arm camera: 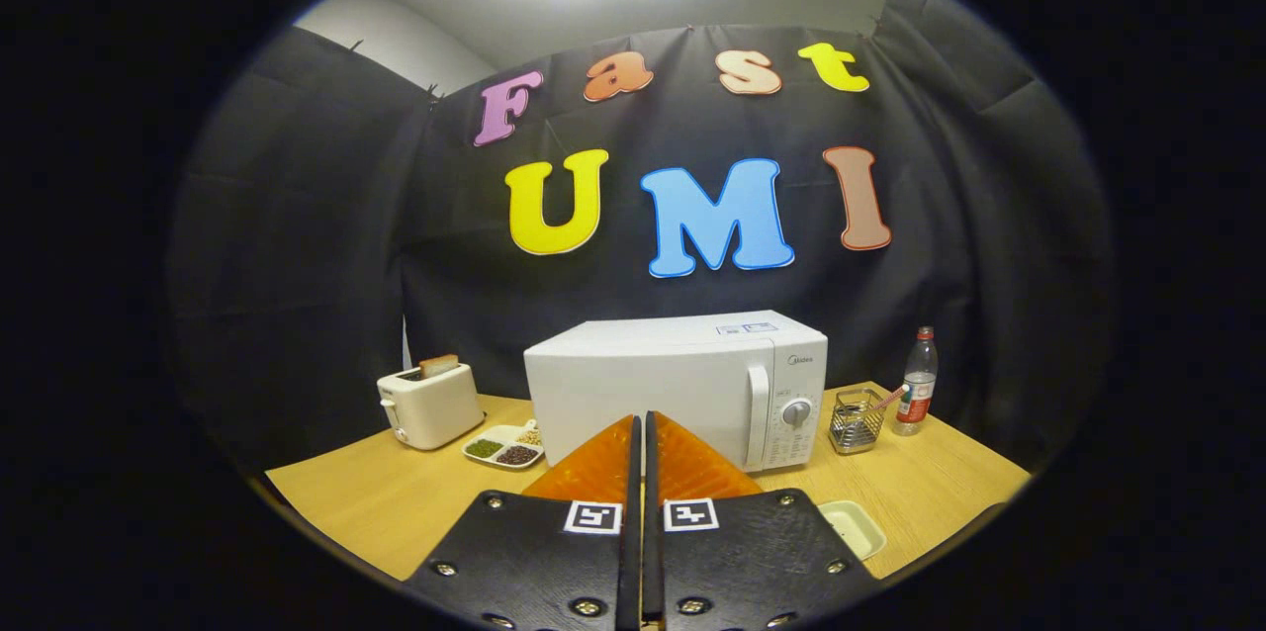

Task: Open the microwave, put the food inside, and close the microwave door.

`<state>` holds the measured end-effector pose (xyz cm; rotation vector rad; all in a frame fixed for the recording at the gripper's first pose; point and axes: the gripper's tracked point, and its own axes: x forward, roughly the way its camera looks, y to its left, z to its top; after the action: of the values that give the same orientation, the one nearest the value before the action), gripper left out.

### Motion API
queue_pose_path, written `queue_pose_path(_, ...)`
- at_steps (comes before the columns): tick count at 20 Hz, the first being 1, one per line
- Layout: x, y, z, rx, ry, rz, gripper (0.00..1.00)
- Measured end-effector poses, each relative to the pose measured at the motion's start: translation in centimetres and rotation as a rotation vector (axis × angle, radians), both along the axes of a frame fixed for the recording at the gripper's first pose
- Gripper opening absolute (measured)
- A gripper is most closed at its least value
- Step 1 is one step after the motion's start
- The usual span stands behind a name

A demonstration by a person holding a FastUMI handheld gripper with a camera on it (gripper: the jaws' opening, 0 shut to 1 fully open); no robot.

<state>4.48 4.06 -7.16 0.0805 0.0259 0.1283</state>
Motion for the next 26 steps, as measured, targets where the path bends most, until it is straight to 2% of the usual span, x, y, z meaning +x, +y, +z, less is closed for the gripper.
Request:
queue_pose_path(4,-2.5,0.4,3.2,-0.061,-0.068,0.016,0.01)
queue_pose_path(11,-8.3,-4.2,4.2,-0.072,-0.106,-0.061,0.01)
queue_pose_path(13,-8.8,-5.0,5.2,-0.084,-0.122,-0.083,0.04)
queue_pose_path(14,-8.9,-4.5,6.3,-0.083,-0.139,-0.081,0.3)
queue_pose_path(16,-8.6,-4.3,7.8,-0.082,-0.153,-0.087,0.54)
queue_pose_path(17,-8.3,-3.7,8.5,-0.082,-0.155,-0.078,0.57)
queue_pose_path(19,-7.8,-2.6,9.0,-0.094,-0.137,-0.064,0.76)
queue_pose_path(20,-7.6,-2.2,9.1,-0.099,-0.133,-0.058,0.89)
queue_pose_path(23,-7.4,-0.9,9.6,-0.119,-0.134,-0.041,0.91)
queue_pose_path(26,-7.2,-1.9,10.2,-0.148,-0.149,-0.092,0.9)
